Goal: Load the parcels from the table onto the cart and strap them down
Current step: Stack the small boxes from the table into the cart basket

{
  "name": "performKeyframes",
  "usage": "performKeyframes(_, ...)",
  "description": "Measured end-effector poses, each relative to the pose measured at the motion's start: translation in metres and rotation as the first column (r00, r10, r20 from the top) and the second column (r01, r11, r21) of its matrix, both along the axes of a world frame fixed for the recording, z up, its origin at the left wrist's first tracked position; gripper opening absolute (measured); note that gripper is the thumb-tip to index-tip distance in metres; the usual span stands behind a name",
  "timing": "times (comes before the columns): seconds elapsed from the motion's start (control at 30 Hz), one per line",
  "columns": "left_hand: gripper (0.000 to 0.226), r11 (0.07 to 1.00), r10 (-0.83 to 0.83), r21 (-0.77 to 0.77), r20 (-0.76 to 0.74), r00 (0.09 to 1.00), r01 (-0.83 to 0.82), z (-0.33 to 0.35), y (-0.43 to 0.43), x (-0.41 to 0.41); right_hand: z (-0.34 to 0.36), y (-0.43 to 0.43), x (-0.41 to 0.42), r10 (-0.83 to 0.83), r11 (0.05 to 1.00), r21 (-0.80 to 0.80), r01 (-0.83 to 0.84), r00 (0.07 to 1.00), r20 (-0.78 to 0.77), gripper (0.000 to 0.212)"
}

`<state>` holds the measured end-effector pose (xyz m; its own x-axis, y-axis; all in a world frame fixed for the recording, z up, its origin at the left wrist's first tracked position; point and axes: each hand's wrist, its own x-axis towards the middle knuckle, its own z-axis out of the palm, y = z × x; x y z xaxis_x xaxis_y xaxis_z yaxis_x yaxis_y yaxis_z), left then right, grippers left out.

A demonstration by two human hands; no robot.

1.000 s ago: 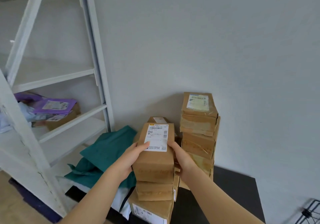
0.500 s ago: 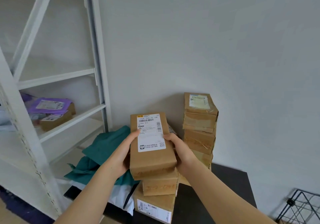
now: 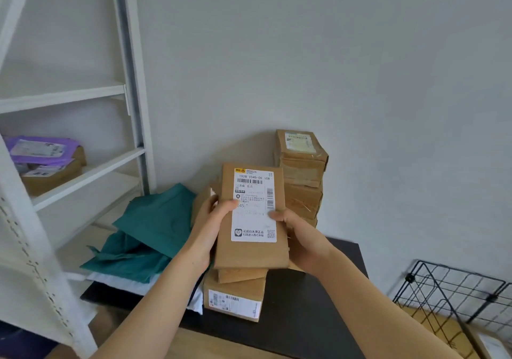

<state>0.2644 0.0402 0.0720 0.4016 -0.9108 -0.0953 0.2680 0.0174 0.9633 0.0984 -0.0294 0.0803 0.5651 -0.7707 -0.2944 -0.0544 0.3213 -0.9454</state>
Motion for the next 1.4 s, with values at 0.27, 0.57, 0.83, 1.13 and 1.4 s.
performKeyframes(0.27, 0.047, 0.996, -0.086, 0.013, 0.028, 0.996, 0.086, 0.004, -0.004, -0.054, -0.002, 0.010, -0.055, -0.142, 0.990, 0.015, 0.142, 0.989, 0.031, 0.057)
performKeyframes(0.57, 0.040, 0.982, -0.187, 0.043, 0.148, 0.971, 0.183, 0.002, -0.030, -0.185, -0.009, 0.006, -0.181, -0.321, 0.947, 0.002, 0.321, 0.945, 0.062, 0.056)
performKeyframes(0.83, 0.038, 0.938, -0.338, 0.134, 0.160, 0.928, 0.319, 0.001, -0.062, -0.364, -0.020, 0.000, -0.360, -0.516, 0.857, 0.022, 0.516, 0.855, 0.049, 0.033)
performKeyframes(1.13, 0.046, 0.875, -0.477, 0.184, 0.159, 0.864, 0.449, -0.022, -0.095, -0.544, -0.047, -0.018, -0.542, -0.642, 0.764, 0.103, 0.637, 0.767, 0.021, 0.028)
performKeyframes(1.4, 0.038, 0.803, -0.576, 0.294, 0.156, 0.803, 0.519, -0.039, -0.132, -0.609, -0.073, -0.046, -0.609, -0.691, 0.710, 0.168, 0.684, 0.722, -0.017, 0.035)
